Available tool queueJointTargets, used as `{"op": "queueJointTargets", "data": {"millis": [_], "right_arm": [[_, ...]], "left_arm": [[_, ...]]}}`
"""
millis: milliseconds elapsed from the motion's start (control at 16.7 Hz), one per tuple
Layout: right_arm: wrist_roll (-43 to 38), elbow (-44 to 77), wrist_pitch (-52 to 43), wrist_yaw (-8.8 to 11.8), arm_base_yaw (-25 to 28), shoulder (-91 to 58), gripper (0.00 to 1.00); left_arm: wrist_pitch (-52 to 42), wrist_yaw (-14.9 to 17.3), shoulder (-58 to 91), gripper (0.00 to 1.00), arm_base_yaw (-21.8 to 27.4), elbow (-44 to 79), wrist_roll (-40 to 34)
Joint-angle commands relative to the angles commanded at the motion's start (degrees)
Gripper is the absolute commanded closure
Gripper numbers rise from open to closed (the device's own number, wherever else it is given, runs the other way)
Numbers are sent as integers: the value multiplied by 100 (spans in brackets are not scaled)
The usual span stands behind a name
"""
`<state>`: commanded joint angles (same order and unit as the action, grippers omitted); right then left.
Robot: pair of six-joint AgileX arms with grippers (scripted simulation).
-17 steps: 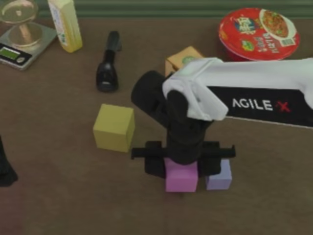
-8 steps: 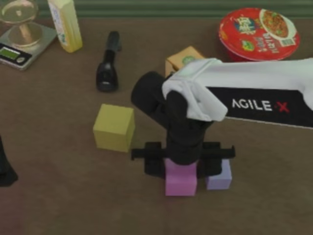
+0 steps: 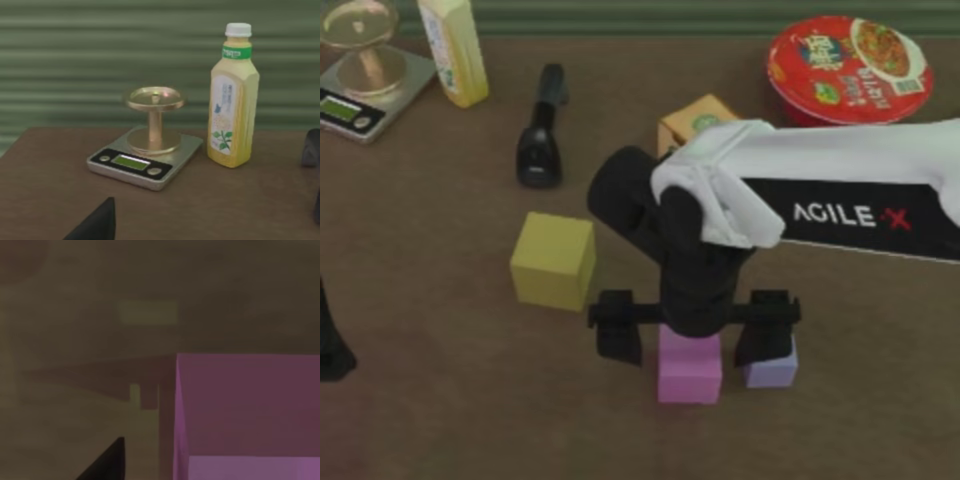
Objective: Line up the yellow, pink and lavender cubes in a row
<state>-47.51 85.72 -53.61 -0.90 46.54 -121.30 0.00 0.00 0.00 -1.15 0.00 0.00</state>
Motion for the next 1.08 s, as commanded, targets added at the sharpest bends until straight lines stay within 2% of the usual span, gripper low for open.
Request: {"op": "queueJointTargets", "data": {"millis": [300, 720, 1080], "right_arm": [[-1, 19, -20, 1, -8, 8, 0], [-11, 884, -1275, 4, 43, 356, 0], [0, 987, -1407, 4, 20, 404, 0]], "left_arm": [[0, 0, 0, 0, 0, 0, 0], [0, 0, 0, 0, 0, 0, 0], [-1, 0, 1, 0, 0, 1, -1]]}}
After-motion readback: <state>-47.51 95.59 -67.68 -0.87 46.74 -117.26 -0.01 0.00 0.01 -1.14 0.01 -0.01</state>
